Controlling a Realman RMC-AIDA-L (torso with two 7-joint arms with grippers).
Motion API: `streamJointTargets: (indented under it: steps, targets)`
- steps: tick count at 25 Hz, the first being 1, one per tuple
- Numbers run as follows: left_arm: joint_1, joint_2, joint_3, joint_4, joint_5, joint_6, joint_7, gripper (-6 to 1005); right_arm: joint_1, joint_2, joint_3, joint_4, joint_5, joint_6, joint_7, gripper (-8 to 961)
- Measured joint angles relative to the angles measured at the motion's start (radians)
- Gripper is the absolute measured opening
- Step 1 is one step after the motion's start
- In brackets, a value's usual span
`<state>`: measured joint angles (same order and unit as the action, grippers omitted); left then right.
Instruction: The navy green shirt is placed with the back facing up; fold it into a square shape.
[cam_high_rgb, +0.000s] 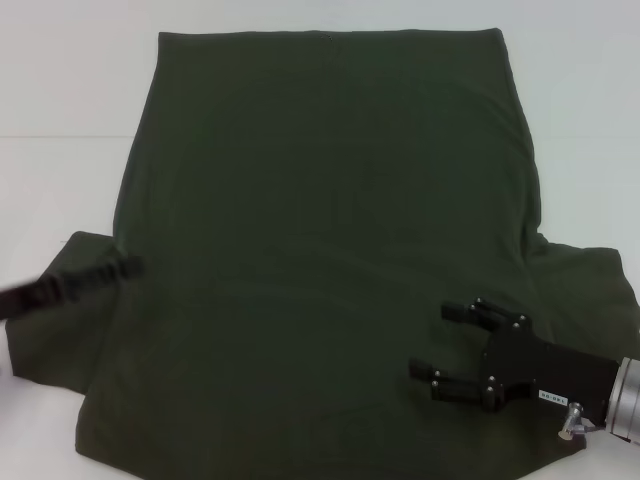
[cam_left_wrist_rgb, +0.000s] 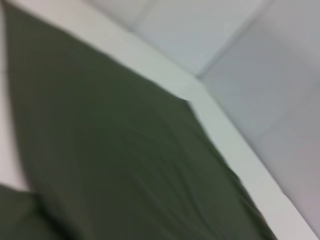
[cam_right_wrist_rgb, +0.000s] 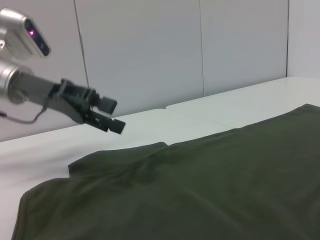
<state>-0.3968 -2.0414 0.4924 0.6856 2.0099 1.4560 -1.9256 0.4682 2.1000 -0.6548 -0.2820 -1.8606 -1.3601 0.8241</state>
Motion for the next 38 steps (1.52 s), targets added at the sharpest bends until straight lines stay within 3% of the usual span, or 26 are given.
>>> streamJointTargets:
  steps: [3, 6, 10, 14, 21, 38]
  targets:
    - [-0.006, 0.023, 0.001, 0.12, 0.083, 0.011, -0.241, 875, 0.0, 0.0, 0.0, 0.0, 0.0, -0.002, 0.001, 938]
    - [-0.034, 0.061, 0.007, 0.223, 0.231, 0.03, -0.443, 875, 0.002, 0.0, 0.0, 0.002, 0.0, -0.004, 0.001, 938]
    - [-0.083, 0.115, 0.015, 0.236, 0.402, 0.05, -0.571, 875, 0.004, 0.0, 0.0, 0.01, 0.0, -0.005, 0.001, 938]
    - [-0.102, 0.136, 0.018, 0.215, 0.47, 0.044, -0.603, 875, 0.006, 0.0, 0.0, 0.011, 0.0, -0.003, 0.0, 938]
    - [-0.133, 0.138, 0.036, 0.118, 0.574, -0.039, -0.596, 874, 0.011, 0.0, 0.0, 0.011, 0.0, 0.001, 0.001, 937]
    - [-0.131, 0.134, 0.035, 0.058, 0.579, -0.1, -0.598, 873, 0.017, 0.0, 0.0, 0.01, 0.0, 0.003, 0.001, 937]
